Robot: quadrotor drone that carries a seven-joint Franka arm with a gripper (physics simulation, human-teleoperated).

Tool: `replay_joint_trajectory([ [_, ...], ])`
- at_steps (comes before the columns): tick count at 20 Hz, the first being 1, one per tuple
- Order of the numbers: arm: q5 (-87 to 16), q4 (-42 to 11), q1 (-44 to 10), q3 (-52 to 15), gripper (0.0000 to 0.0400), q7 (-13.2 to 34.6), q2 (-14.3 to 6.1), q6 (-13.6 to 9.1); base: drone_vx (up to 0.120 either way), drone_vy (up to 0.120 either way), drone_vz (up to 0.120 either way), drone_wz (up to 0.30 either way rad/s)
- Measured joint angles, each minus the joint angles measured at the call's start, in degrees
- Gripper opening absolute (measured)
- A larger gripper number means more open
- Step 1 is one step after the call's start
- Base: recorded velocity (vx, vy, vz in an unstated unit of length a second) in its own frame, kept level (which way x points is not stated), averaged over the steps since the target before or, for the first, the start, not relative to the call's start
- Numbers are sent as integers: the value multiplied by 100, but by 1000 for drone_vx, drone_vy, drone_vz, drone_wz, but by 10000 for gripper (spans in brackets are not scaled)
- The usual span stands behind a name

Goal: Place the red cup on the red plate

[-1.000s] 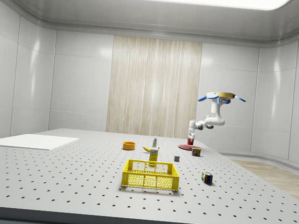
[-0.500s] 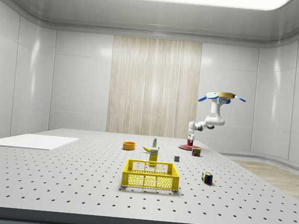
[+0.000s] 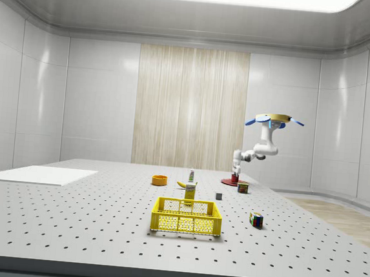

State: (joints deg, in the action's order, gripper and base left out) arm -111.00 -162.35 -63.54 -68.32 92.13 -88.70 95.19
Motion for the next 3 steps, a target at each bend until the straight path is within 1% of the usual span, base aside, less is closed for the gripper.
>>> replay_joint_trajectory([
  [3, 54, -21, 19, -60, 384, -5, 8, -32, 0, 0, 0, 0],
])
